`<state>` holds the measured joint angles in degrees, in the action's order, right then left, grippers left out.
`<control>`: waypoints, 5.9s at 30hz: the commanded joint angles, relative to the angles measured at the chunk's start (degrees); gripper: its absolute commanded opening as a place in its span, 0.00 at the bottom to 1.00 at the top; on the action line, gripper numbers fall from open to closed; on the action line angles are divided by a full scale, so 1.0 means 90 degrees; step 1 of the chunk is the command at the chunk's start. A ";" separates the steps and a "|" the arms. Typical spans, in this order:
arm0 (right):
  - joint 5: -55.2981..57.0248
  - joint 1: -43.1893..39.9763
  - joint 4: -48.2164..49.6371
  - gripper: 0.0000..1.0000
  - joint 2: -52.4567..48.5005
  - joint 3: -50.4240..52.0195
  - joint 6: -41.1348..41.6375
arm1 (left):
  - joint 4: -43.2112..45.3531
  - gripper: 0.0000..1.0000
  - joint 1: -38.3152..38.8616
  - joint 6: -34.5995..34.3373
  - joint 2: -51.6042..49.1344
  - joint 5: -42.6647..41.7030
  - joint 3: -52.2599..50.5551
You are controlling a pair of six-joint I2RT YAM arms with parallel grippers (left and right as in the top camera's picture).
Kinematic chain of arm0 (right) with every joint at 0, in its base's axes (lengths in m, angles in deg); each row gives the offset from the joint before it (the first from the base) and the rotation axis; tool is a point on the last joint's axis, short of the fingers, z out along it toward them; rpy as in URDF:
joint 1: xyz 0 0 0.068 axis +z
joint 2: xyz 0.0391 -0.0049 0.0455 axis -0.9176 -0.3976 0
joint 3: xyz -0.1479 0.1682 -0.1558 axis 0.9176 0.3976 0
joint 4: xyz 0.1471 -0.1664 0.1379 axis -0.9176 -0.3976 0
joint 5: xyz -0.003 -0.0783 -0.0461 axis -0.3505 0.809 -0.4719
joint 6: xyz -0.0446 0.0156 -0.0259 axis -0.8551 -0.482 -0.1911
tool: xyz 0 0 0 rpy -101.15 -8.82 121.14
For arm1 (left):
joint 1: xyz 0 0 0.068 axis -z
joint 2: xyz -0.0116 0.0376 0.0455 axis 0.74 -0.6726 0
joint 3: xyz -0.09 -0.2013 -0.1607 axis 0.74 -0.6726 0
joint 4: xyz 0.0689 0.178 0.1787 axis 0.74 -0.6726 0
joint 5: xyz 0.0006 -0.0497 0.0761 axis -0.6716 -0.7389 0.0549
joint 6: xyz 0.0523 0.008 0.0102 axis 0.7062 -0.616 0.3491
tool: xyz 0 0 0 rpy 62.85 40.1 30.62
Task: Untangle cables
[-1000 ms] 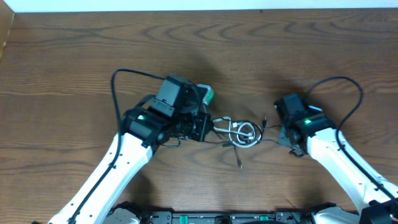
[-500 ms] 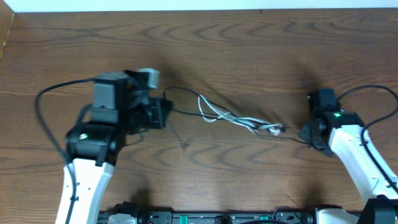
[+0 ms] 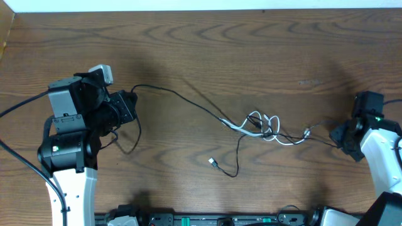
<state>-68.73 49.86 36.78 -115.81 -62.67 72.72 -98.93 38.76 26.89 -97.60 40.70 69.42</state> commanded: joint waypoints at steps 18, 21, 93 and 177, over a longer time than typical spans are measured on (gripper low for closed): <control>-0.8755 0.1001 0.1972 0.01 0.0328 -0.0010 -0.3942 | 0.0153 0.72 0.1396 -0.0092 -0.0755 -0.0899 0.0024; -0.8143 0.1302 0.1972 0.01 0.0571 -0.0010 -0.3759 | 0.0187 0.72 0.1902 -0.0092 -0.1100 -0.0894 0.0024; -0.5583 0.0874 0.6105 0.01 0.3611 -0.0605 0.1013 | 0.1559 0.43 0.5306 -0.0937 -0.4036 0.0925 0.0024; -0.2637 0.0614 -0.1299 0.70 -0.1467 -0.2827 -0.1989 | 0.1015 0.73 0.4809 -0.0840 -0.4036 0.0998 0.0024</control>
<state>-91.24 51.85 25.30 -126.52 -88.35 55.89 -89.62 82.32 19.24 -133.82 48.91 69.42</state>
